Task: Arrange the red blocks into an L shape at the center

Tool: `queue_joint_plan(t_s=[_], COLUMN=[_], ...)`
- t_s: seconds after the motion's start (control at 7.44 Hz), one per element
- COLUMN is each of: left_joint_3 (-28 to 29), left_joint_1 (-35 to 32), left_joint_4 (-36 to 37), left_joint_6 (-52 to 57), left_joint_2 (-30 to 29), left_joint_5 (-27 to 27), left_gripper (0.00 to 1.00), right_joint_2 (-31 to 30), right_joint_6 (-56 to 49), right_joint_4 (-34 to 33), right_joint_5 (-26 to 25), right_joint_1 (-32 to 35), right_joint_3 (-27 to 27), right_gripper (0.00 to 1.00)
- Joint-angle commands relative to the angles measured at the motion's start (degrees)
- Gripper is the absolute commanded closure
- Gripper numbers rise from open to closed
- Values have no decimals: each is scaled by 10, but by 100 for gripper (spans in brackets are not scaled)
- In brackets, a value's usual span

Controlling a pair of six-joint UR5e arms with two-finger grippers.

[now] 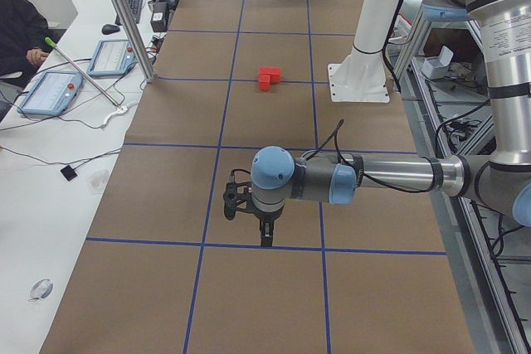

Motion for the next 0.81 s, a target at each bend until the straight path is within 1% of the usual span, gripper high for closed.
queue_joint_plan(t_s=[0.0,0.27,0.54,0.67], left_joint_3=[1,1,5,3], left_joint_1=[0,-1,-1,0], left_joint_4=[0,2,2,2], left_joint_6=[-1,1,3,3], left_joint_2=[0,1,-1,-5], left_joint_5=[1,7,13,46], left_gripper=[0,0,0,0], right_joint_2=[0,1,1,0], right_joint_6=[0,1,0,0], right_joint_4=[0,-1,0,0], right_joint_5=[-2,3,-3,-3], right_joint_1=[0,0,0,0], right_joint_3=[-1,1,2,2], right_gripper=[0,0,0,0])
